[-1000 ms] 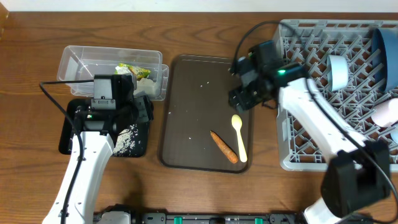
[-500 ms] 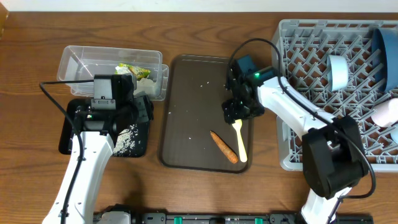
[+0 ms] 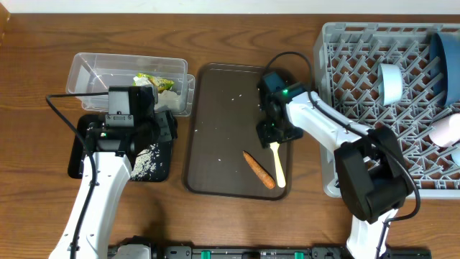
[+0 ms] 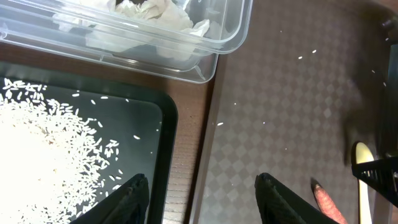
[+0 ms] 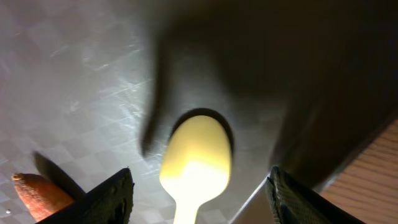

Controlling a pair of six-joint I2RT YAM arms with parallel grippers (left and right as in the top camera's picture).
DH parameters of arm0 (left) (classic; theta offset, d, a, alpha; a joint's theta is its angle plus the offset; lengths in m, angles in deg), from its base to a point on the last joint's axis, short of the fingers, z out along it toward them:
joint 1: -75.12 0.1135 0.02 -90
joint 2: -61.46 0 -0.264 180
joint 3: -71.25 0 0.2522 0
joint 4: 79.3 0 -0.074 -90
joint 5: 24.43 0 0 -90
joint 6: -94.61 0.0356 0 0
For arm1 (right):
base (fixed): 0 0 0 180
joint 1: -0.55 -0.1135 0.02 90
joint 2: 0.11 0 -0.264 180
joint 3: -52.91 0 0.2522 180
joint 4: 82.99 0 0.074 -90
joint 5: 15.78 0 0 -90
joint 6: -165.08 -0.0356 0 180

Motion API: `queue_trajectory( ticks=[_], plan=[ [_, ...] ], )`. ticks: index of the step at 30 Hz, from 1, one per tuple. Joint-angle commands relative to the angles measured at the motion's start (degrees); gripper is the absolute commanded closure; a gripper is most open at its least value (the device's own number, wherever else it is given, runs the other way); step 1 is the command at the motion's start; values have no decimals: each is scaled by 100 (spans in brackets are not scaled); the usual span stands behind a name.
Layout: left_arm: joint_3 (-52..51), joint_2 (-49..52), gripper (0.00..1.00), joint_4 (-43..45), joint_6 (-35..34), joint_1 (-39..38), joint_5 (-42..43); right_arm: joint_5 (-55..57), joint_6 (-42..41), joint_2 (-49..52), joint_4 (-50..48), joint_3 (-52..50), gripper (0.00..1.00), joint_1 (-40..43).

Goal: Sort waste into correct bins and load items into the dishwasher rack
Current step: 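Reach the right gripper down to the cream spoon and grasp it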

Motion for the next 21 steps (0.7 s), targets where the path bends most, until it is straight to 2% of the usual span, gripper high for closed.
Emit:
queue_trajectory(
  ticks=[1,15,21],
  plan=[
    [63,-24,43,2,-7,24,2,116,-105,52,-85,-98,35,-192],
    [63,-24,42,0,-7,24,4,293,-319,52,-457,-273,38,-299],
    [63,-24,42,0,-7,24,2,299,-514,52,-382,-273,52,-299]
  ],
)
